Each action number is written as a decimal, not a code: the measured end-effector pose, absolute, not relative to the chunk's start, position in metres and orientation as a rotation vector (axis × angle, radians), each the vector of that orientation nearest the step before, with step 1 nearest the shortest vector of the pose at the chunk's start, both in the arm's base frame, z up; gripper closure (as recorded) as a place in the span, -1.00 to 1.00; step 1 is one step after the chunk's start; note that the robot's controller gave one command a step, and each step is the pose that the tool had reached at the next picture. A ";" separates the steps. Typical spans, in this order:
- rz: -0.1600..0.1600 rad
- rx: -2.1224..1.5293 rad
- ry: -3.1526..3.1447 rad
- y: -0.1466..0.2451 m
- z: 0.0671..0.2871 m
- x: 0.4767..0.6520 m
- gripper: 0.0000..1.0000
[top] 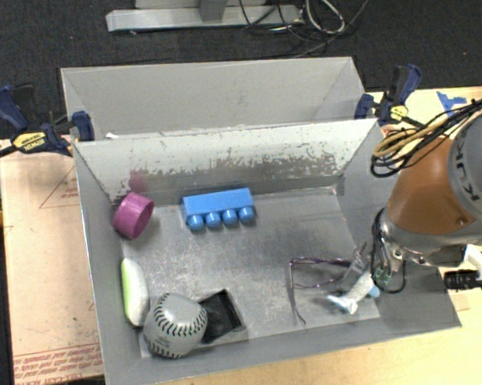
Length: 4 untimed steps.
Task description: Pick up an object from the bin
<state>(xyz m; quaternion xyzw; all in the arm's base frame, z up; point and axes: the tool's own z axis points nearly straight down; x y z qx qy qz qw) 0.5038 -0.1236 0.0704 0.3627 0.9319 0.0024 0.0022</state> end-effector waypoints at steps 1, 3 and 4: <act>0.005 1.140 2.934 -0.123 0.083 0.501 1.00; 0.007 1.133 2.927 -0.123 0.135 0.503 1.00; 0.007 1.133 2.929 -0.123 0.144 0.503 1.00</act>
Offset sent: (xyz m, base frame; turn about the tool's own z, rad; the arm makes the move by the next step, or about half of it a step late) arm -0.0007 0.0003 0.0829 -0.0006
